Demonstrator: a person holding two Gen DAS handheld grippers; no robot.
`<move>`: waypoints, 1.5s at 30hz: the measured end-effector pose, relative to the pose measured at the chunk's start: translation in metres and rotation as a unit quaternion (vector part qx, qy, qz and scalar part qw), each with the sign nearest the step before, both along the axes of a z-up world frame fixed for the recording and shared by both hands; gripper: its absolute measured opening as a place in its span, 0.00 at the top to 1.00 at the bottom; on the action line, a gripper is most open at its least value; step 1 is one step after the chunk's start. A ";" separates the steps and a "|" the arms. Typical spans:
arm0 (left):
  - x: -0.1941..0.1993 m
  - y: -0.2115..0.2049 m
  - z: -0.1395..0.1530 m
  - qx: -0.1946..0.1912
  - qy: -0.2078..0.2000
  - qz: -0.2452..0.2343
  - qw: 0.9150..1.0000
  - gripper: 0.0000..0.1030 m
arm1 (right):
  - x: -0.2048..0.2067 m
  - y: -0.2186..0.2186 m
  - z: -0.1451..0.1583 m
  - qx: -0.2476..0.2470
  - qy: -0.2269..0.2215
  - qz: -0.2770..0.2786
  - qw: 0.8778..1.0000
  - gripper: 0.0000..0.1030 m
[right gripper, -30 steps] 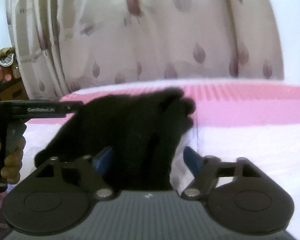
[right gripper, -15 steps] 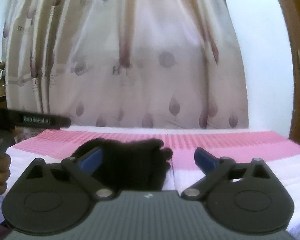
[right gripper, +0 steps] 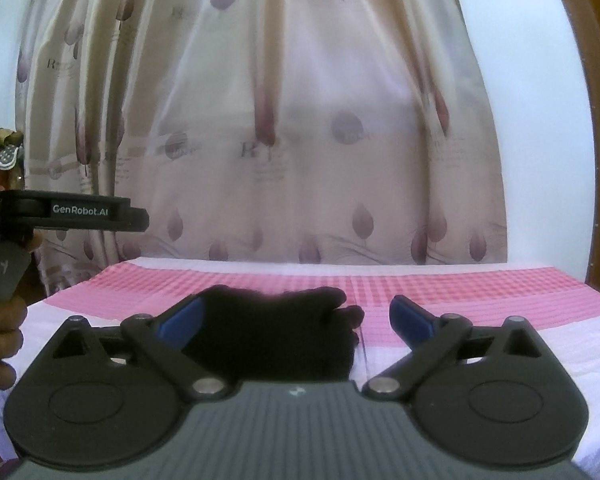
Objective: Fold small clothes
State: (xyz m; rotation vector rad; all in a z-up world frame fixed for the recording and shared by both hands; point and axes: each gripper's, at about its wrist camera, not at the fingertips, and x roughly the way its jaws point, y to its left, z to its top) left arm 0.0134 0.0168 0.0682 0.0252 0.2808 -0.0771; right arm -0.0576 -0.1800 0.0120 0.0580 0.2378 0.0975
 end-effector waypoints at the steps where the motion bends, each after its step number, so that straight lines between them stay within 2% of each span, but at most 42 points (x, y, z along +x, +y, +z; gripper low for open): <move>1: 0.000 0.000 0.000 -0.001 0.004 -0.003 1.000 0.00 | -0.001 0.001 0.000 0.001 0.000 0.001 1.000 0.02; 9: 0.001 0.008 -0.007 -0.036 0.046 -0.023 0.998 0.00 | -0.002 0.003 0.002 0.002 0.002 0.004 1.000 0.02; 18: 0.004 0.007 -0.020 -0.038 0.066 -0.031 0.997 0.00 | -0.002 0.005 0.001 -0.002 0.012 0.013 1.000 0.02; 25: 0.008 0.011 -0.029 -0.043 0.079 -0.016 0.996 0.00 | 0.000 0.006 -0.002 -0.005 0.022 0.011 1.000 0.02; 45: 0.021 0.008 -0.042 -0.024 0.101 0.012 0.995 0.00 | 0.009 0.008 -0.009 -0.015 0.041 0.012 0.999 0.02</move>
